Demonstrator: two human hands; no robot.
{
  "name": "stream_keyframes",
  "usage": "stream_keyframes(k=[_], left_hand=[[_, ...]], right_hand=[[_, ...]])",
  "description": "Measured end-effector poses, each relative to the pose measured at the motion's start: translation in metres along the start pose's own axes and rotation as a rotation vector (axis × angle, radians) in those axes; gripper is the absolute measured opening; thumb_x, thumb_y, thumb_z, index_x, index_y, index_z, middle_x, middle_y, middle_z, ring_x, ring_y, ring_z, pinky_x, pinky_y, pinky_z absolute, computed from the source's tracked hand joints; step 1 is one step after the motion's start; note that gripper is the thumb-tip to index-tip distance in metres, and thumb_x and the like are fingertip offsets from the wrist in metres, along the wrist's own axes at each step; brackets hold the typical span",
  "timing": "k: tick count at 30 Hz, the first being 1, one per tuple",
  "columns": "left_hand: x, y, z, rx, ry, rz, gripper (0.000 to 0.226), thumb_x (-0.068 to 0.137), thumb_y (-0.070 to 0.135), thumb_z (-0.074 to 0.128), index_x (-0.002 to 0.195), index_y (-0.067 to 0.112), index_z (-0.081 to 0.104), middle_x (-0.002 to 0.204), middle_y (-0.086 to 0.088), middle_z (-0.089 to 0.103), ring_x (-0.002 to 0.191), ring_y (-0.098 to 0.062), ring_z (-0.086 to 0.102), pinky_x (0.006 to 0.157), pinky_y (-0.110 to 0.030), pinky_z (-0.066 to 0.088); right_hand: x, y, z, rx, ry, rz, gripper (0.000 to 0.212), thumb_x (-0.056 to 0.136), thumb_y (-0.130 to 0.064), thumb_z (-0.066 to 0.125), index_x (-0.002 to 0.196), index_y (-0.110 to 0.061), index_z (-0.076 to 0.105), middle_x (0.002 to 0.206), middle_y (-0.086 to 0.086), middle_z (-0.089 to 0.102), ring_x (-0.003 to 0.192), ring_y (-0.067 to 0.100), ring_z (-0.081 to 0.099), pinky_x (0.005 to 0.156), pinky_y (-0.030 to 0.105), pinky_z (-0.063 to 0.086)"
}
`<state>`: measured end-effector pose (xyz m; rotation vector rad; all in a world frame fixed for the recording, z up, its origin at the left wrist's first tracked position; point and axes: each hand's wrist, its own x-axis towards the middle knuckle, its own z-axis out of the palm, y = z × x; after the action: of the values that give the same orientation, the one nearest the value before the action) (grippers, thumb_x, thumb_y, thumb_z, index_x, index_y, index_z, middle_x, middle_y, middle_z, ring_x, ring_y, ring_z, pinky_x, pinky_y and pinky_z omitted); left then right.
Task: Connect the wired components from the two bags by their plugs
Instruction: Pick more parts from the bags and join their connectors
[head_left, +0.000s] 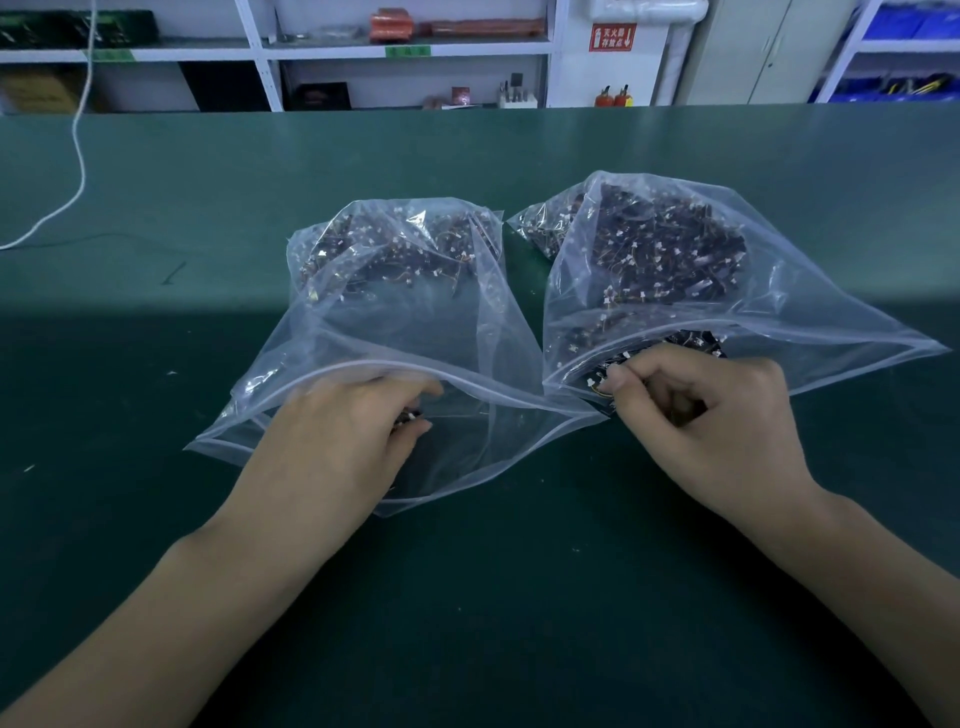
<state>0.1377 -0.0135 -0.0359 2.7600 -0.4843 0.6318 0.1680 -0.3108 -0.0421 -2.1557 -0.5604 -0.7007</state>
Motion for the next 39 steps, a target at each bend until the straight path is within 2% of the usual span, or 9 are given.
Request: stream_keyframes(k=[4, 6, 11, 15, 19, 24, 30, 35, 39], left_hand=[[0.002, 0.011, 0.003, -0.188, 0.035, 0.100, 0.027, 0.082, 0.012, 0.088, 0.104, 0.025, 0.080, 0.095, 0.023, 0.069, 0.085, 0.004, 0.062, 0.074, -0.027, 0.061], [0.001, 0.017, 0.003, -0.209, 0.035, 0.158, 0.022, 0.083, 0.010, 0.086, 0.098, 0.025, 0.078, 0.092, 0.022, 0.065, 0.082, 0.002, 0.058, 0.068, -0.025, 0.057], [0.001, 0.023, 0.001, -0.251, 0.130, 0.259, 0.009, 0.093, 0.012, 0.083, 0.099, 0.019, 0.081, 0.095, 0.011, 0.068, 0.086, -0.006, 0.064, 0.074, -0.026, 0.055], [0.001, 0.028, -0.002, -0.316, 0.237, 0.268, 0.005, 0.099, 0.013, 0.079, 0.098, 0.014, 0.083, 0.098, 0.006, 0.071, 0.086, -0.008, 0.067, 0.077, -0.023, 0.055], [-0.001, 0.038, -0.001, -0.448, 0.310, 0.232, 0.003, 0.095, 0.010, 0.081, 0.096, 0.010, 0.084, 0.095, 0.002, 0.069, 0.077, -0.012, 0.067, 0.069, -0.025, 0.054], [-0.004, 0.051, -0.001, -0.756, 0.257, 0.138, 0.007, 0.090, 0.013, 0.083, 0.096, 0.015, 0.081, 0.095, 0.003, 0.065, 0.078, -0.021, 0.071, 0.063, -0.036, 0.059], [-0.006, 0.056, 0.002, -0.924, 0.188, 0.014, 0.009, 0.089, 0.012, 0.083, 0.094, 0.019, 0.080, 0.092, 0.000, 0.063, 0.084, -0.021, 0.070, 0.070, -0.022, 0.057], [-0.008, 0.056, 0.001, -0.900, 0.189, 0.023, 0.006, 0.099, 0.021, 0.076, 0.104, 0.021, 0.079, 0.093, 0.004, 0.066, 0.085, -0.023, 0.072, 0.071, -0.024, 0.058], [-0.007, 0.054, 0.000, -0.763, 0.282, 0.056, 0.013, 0.099, 0.021, 0.072, 0.112, 0.023, 0.076, 0.090, 0.003, 0.060, 0.078, -0.022, 0.067, 0.058, -0.032, 0.059]], right_hand=[[-0.002, -0.003, 0.002, 0.039, -0.010, -0.043, 0.027, 0.098, -0.028, 0.068, 0.075, -0.015, 0.075, 0.050, -0.014, 0.041, 0.044, 0.014, 0.041, 0.051, 0.021, 0.034], [-0.003, -0.004, 0.004, 0.057, -0.025, -0.059, 0.029, 0.099, -0.029, 0.067, 0.074, -0.014, 0.074, 0.051, -0.013, 0.041, 0.044, 0.014, 0.040, 0.050, 0.020, 0.033], [-0.005, -0.006, 0.007, 0.112, -0.083, -0.124, 0.027, 0.101, -0.027, 0.067, 0.078, -0.015, 0.074, 0.055, -0.018, 0.040, 0.046, 0.008, 0.040, 0.052, 0.016, 0.032], [-0.007, -0.008, 0.007, 0.140, -0.190, -0.187, 0.013, 0.099, -0.025, 0.074, 0.106, -0.015, 0.079, 0.059, -0.019, 0.042, 0.045, 0.005, 0.039, 0.053, 0.013, 0.034], [-0.008, -0.012, 0.008, 0.143, -0.293, -0.200, 0.037, 0.093, -0.041, 0.079, 0.123, -0.022, 0.074, 0.061, -0.021, 0.045, 0.046, 0.001, 0.041, 0.057, 0.009, 0.035], [-0.008, -0.013, 0.009, 0.164, -0.307, -0.227, 0.036, 0.089, -0.047, 0.081, 0.117, -0.023, 0.077, 0.059, -0.018, 0.046, 0.048, 0.000, 0.038, 0.057, 0.010, 0.034], [-0.009, -0.012, 0.012, 0.154, -0.297, -0.274, 0.016, 0.096, -0.035, 0.078, 0.097, -0.020, 0.083, 0.056, -0.011, 0.046, 0.050, 0.000, 0.035, 0.059, 0.008, 0.030], [-0.009, -0.012, 0.015, 0.133, -0.225, -0.250, 0.012, 0.097, -0.027, 0.076, 0.092, -0.017, 0.080, 0.058, -0.013, 0.039, 0.049, 0.002, 0.034, 0.058, 0.009, 0.028], [-0.007, -0.012, 0.013, 0.161, -0.158, -0.228, 0.005, 0.098, -0.019, 0.076, 0.096, -0.016, 0.080, 0.057, -0.008, 0.040, 0.047, 0.011, 0.036, 0.051, 0.017, 0.030]])
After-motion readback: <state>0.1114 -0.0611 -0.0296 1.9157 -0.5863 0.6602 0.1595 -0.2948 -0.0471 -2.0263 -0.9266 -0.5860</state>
